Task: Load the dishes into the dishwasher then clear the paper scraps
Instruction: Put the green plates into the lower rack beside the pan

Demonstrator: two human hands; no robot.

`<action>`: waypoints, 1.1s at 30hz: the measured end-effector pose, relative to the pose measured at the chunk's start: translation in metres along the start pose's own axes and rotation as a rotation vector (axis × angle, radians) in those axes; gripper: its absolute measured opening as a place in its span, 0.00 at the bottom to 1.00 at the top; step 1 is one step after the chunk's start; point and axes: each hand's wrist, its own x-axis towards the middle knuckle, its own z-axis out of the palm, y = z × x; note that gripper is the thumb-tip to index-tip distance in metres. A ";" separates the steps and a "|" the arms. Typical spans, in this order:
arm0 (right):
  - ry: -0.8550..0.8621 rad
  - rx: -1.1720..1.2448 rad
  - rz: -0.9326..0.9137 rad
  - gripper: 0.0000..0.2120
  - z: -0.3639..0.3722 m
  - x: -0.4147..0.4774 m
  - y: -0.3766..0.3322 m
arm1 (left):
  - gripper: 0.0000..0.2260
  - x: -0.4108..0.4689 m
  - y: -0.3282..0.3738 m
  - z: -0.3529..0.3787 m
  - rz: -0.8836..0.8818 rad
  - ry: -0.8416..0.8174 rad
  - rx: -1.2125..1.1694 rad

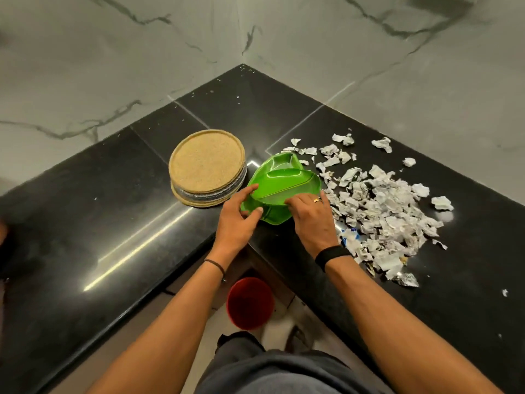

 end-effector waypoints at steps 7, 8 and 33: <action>0.222 0.065 0.077 0.10 -0.037 -0.024 -0.023 | 0.26 0.035 0.018 0.001 0.353 -0.199 0.293; 0.250 0.066 0.099 0.09 -0.041 -0.029 -0.026 | 0.25 0.036 0.022 0.003 0.406 -0.234 0.320; 0.881 -0.304 1.302 0.20 -0.172 -0.482 -0.146 | 0.16 -0.322 0.135 0.220 1.193 -1.504 0.029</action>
